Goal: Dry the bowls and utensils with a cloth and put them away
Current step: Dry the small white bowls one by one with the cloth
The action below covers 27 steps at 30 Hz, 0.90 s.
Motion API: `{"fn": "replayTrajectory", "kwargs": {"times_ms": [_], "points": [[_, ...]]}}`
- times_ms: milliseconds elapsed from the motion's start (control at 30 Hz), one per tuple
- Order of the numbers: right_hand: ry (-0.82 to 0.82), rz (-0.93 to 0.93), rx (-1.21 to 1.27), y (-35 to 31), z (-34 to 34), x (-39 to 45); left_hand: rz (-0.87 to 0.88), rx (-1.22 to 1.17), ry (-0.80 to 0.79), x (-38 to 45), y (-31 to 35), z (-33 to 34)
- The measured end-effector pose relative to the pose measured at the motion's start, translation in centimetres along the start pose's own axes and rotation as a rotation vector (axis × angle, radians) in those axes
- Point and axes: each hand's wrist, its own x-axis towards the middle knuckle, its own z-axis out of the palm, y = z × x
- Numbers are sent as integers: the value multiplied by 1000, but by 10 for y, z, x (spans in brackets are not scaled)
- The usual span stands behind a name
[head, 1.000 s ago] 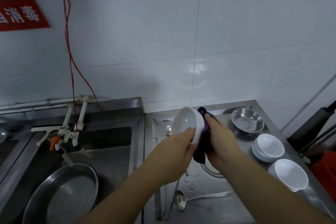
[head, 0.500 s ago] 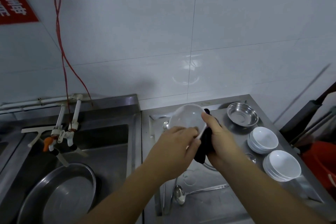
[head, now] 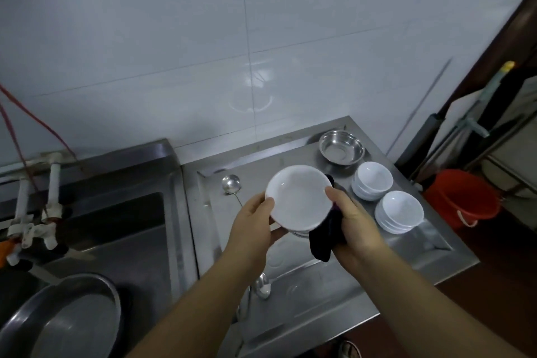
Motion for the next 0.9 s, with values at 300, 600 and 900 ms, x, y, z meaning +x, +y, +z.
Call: {"fn": "replayTrajectory", "kwargs": {"times_ms": [300, 600, 900], "points": [[161, -110, 3, -49, -121, 10, -47, 58, -89, -11, -37, 96], [313, -131, -147, -109, -273, 28, -176, 87, -96, -24, -116, 235], [363, 48, -120, -121, -359, 52, -344, 1, -53, -3, -176, 297]]}}
